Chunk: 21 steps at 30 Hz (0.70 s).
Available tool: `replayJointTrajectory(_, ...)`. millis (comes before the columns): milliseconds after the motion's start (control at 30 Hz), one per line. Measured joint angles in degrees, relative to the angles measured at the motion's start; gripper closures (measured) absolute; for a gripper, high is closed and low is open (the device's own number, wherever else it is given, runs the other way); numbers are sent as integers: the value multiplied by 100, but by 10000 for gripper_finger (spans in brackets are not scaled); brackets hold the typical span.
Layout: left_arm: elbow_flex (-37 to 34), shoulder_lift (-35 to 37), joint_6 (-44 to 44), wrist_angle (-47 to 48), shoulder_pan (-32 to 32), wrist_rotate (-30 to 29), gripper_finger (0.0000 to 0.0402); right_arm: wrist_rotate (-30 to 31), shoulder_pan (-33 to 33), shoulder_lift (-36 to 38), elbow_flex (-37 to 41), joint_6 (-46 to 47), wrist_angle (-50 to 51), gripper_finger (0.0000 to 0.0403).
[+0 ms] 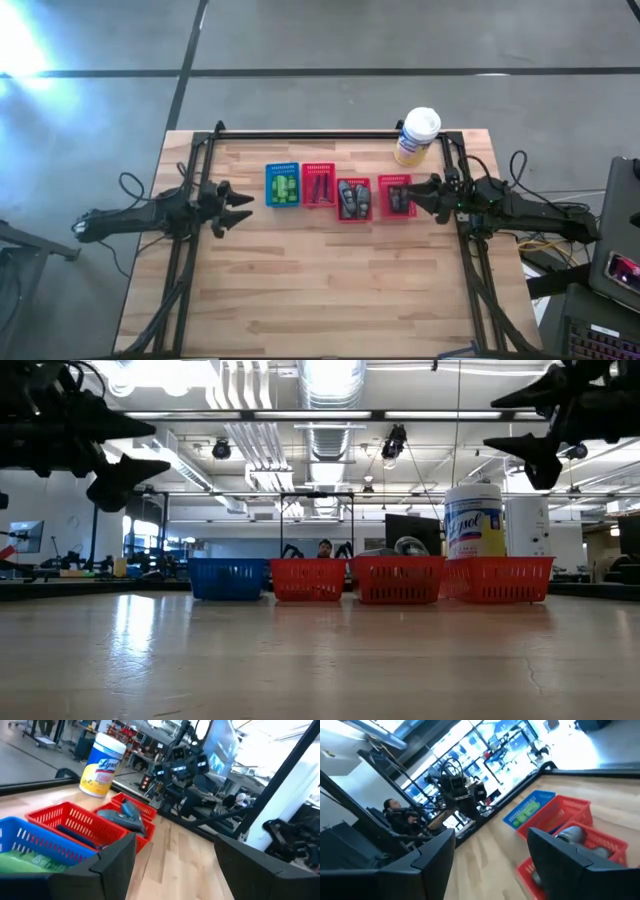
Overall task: Pick & Place Travel size toiletries
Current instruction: Return to Home Position
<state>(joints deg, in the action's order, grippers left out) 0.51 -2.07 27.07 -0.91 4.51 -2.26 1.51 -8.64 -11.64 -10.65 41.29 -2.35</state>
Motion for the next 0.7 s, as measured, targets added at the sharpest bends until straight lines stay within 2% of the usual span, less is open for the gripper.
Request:
replayJointTrajectory(333,-4,-13,4,-17,-2,11,129,-305,0,1142,593,-1162,20,128)
replayJointTrajectory(567,-9,-12,11,-46,-2,6,129,-297,-2,1039,1019,-1153,100,107)
replayJointTrajectory(700,-11,-26,15,-48,-2,4,129,-290,-2,810,1003,-1303,181,94)
